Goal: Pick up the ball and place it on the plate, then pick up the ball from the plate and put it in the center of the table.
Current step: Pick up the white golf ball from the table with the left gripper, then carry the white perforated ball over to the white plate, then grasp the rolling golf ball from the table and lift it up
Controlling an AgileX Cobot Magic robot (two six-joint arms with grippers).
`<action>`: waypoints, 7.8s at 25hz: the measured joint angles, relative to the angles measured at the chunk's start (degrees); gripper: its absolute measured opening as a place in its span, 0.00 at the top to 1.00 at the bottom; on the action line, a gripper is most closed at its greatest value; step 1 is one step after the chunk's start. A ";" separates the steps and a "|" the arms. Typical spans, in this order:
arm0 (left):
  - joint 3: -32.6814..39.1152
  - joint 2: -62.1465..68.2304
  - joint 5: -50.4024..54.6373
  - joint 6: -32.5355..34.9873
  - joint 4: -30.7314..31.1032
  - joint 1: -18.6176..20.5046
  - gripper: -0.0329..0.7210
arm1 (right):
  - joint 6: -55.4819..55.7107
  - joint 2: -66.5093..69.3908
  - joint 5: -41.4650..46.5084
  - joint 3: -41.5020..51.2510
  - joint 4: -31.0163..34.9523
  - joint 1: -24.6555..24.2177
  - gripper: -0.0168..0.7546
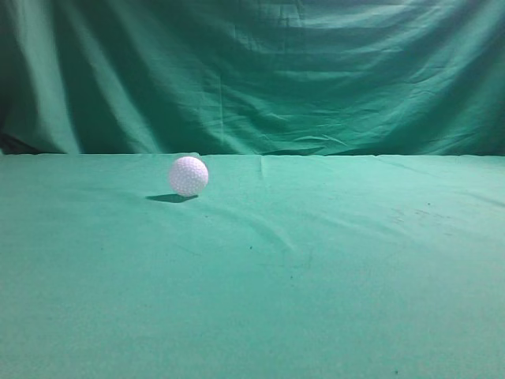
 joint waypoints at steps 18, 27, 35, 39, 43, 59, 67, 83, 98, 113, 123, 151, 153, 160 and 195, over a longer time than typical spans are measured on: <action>-35.85 44.37 14.29 0.73 -0.26 -7.61 0.57 | 0.00 0.00 0.00 0.00 0.00 0.00 0.98; -40.48 53.96 11.65 0.73 -0.62 -7.72 0.10 | 0.00 0.00 0.00 0.00 0.00 0.00 0.98; -46.14 61.75 11.13 0.63 0.95 -7.72 0.16 | 0.00 0.00 0.00 0.00 0.00 0.00 0.98; -47.46 63.74 11.02 0.63 1.93 -7.72 0.23 | 0.00 0.00 0.00 0.00 0.00 0.00 0.98; -47.70 63.97 11.03 0.63 4.03 -7.82 0.22 | 0.00 0.00 0.00 0.00 0.00 0.00 0.98; -54.17 59.55 25.45 -5.54 9.32 -7.82 0.55 | 0.00 0.00 0.00 0.00 0.00 0.00 0.98; -54.24 47.62 32.42 -9.04 13.05 -0.95 0.55 | 0.00 0.00 0.00 0.00 0.00 0.00 0.98; -33.42 37.01 26.19 -10.30 12.94 22.91 0.55 | 0.00 0.00 0.00 0.00 0.00 0.00 0.98; -29.83 41.25 17.16 -10.44 13.17 31.42 0.55 | 0.00 0.00 0.00 0.00 0.00 0.00 0.98; -29.83 46.45 14.51 -9.94 14.63 31.42 0.55 | 0.14 0.00 -18.25 -1.27 8.53 0.00 0.98; -29.83 46.45 13.94 -9.65 14.77 31.42 0.55 | -0.05 16.06 -0.19 -18.77 6.72 0.00 0.98; -54.38 42.97 38.96 14.67 -22.30 29.62 0.96 | -13.70 29.31 32.74 -36.22 2.73 0.00 0.98; -54.38 39.97 38.25 13.12 -17.86 27.20 0.96 | -13.74 31.25 34.08 -36.90 2.60 0.00 0.98; -52.97 29.81 33.63 6.82 -5.65 17.43 0.96 | -13.74 32.03 34.59 -37.15 2.26 0.00 0.98; 3.97 -17.10 -0.53 25.96 -22.02 12.45 0.96 | 0.60 55.22 40.91 -40.48 -8.09 22.70 0.98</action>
